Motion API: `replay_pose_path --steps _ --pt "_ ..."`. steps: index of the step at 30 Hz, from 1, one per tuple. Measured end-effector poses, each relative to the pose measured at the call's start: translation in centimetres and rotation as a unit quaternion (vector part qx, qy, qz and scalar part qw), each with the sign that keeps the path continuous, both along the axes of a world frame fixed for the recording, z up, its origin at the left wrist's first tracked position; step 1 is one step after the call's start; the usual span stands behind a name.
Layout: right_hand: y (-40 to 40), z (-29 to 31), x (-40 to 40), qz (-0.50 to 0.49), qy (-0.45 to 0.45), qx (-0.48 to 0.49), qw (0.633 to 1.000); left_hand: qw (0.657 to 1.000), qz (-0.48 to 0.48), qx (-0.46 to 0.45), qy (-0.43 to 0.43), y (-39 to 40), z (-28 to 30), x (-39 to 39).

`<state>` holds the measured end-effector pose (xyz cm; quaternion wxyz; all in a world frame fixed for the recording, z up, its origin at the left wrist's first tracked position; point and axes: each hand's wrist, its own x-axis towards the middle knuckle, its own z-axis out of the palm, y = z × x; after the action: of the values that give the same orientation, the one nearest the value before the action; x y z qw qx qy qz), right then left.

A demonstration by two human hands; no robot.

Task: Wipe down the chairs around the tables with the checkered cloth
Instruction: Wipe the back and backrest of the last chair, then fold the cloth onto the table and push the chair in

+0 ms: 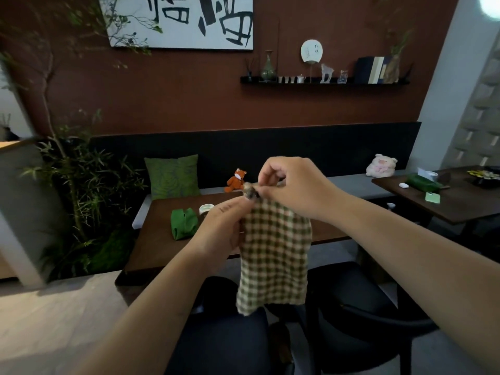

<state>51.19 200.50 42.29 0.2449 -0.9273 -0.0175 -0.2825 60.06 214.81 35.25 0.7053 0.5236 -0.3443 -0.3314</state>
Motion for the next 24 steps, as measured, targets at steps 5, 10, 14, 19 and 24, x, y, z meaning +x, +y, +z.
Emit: replay_pose_path --steps 5,10,14,19,24 --pt "0.2 -1.3 -0.4 -0.065 -0.125 0.071 0.987 0.998 0.039 -0.036 -0.039 0.7 -0.3 -0.5" --pt "0.3 -5.3 -1.8 -0.023 0.079 0.459 0.885 0.995 0.082 -0.054 -0.007 1.5 0.3 0.0" --pt "0.9 -8.2 -1.9 0.038 0.153 0.492 0.856 0.993 0.097 -0.053 0.052 2.1 0.0 0.8" --pt "0.4 -8.3 -0.4 0.021 0.106 0.542 0.833 0.988 0.021 0.105 0.111 2.7 -3.6 0.7" --pt "-1.1 -9.7 -0.6 -0.069 0.237 0.501 0.829 0.986 0.013 0.121 0.113 2.6 -5.5 0.3"
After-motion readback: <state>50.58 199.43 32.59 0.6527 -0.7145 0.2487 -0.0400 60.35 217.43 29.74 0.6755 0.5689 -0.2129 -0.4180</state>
